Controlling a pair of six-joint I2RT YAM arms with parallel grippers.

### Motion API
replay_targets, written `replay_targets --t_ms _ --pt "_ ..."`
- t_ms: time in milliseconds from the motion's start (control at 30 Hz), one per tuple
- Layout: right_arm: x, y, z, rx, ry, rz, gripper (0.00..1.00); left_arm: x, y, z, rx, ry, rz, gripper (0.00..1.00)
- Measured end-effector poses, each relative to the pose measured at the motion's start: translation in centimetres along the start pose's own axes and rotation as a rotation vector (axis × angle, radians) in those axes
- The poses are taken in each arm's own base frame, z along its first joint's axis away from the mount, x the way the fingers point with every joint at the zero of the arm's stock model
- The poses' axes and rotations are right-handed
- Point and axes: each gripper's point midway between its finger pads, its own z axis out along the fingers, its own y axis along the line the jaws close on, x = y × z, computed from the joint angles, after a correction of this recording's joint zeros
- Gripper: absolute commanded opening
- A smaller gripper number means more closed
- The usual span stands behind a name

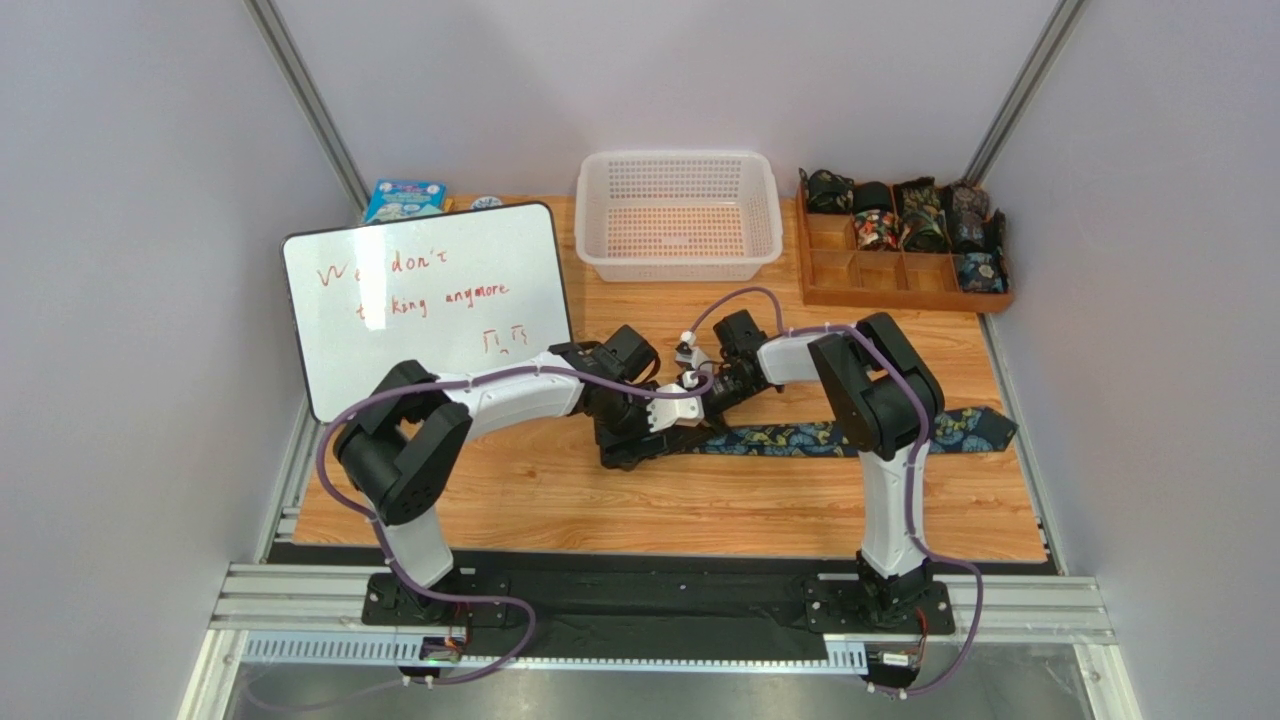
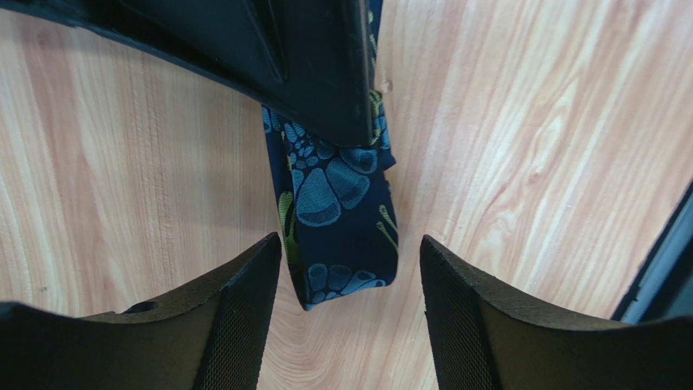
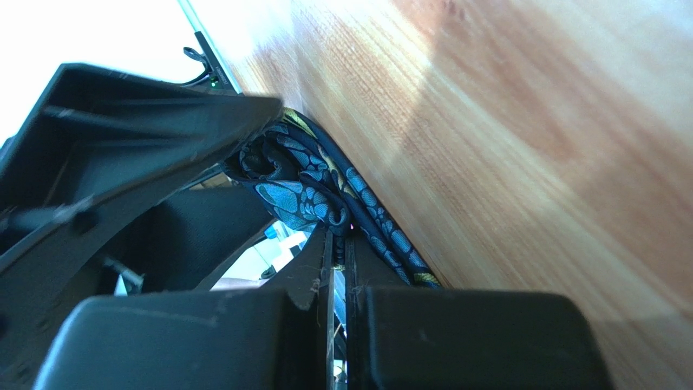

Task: Roll the ties
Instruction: Roll the tie at the center of the board.

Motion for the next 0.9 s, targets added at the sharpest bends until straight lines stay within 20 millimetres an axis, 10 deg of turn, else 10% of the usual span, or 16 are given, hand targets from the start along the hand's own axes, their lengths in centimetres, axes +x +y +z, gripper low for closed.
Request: replay_targets --t_ms 267,633,900 --pt "-0.1 -0.1 -0.1 0.004 0.005 -0.002 0.00 0.6 0.6 0.4 -0.023 0.036 0.010 0.42" --pt "-0.2 -0.1 -0.1 0.009 0.009 -0.003 0.00 -4.3 0.6 -1.6 -0.008 -0.094 0.042 0.41" --pt "-0.2 -0.1 -0.1 0.009 0.009 -0.010 0.00 -5.4 0.3 1.0 0.052 -0.065 0.040 0.40"
